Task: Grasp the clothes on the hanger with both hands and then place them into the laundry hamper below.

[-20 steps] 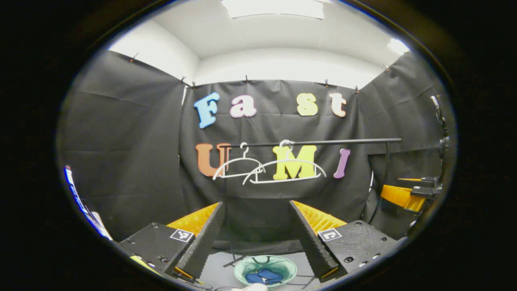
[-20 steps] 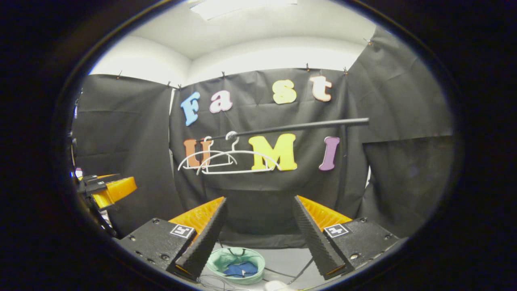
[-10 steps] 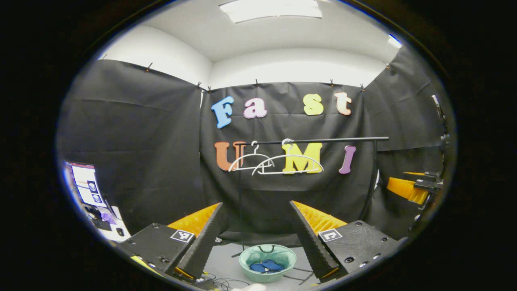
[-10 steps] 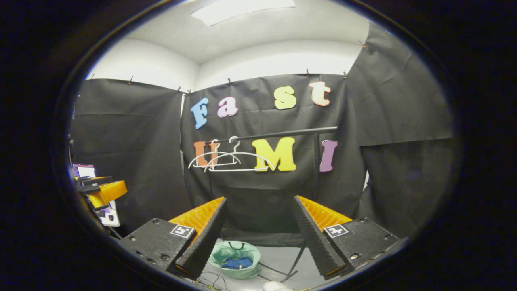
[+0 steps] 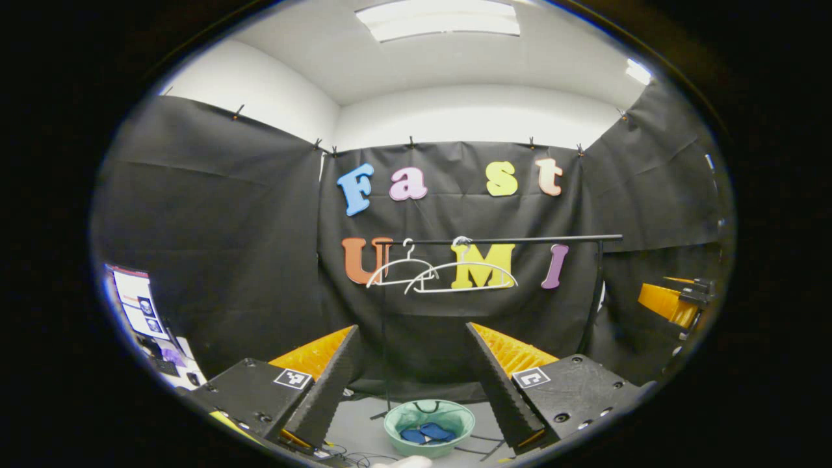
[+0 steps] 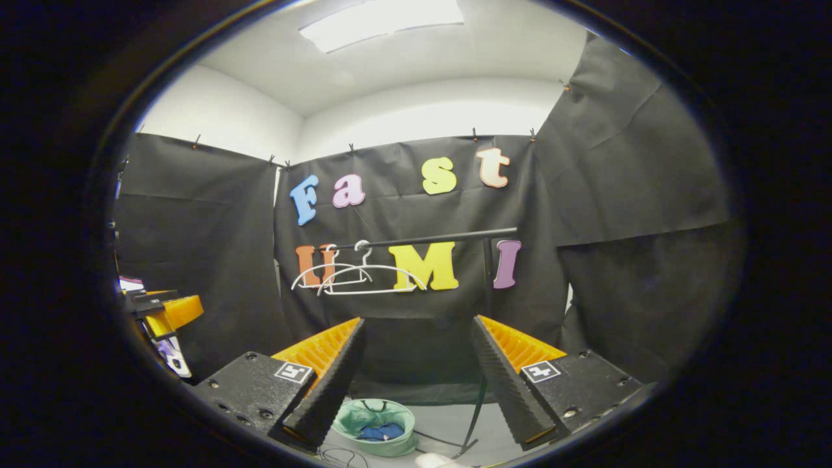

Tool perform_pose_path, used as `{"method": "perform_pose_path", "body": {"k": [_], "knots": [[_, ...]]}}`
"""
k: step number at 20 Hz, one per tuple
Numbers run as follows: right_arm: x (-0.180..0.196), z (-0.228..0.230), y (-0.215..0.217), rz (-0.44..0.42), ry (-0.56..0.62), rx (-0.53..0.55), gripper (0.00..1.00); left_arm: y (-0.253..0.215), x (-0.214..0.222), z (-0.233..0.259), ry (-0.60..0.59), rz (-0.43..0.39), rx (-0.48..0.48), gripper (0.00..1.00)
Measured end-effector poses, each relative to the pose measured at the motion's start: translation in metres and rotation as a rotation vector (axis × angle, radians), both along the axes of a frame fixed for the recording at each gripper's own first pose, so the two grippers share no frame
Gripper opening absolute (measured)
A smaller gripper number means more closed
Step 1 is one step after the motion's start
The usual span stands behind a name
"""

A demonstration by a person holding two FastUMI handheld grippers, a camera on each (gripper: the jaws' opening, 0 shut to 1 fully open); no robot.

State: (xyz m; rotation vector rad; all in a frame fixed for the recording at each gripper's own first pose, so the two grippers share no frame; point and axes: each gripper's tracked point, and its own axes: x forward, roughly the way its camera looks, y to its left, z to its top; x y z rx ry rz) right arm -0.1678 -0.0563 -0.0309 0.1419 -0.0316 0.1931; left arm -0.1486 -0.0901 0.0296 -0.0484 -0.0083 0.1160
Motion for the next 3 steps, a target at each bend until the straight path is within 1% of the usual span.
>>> {"method": "perform_pose_path", "body": {"k": [3], "knots": [[-0.0025, -0.0027, 0.0077, -0.011, 0.007, -0.006, 1.00, 0.0010, 0.0009, 0.0000, 0.000, -0.029, 0.004, 1.00]]}}
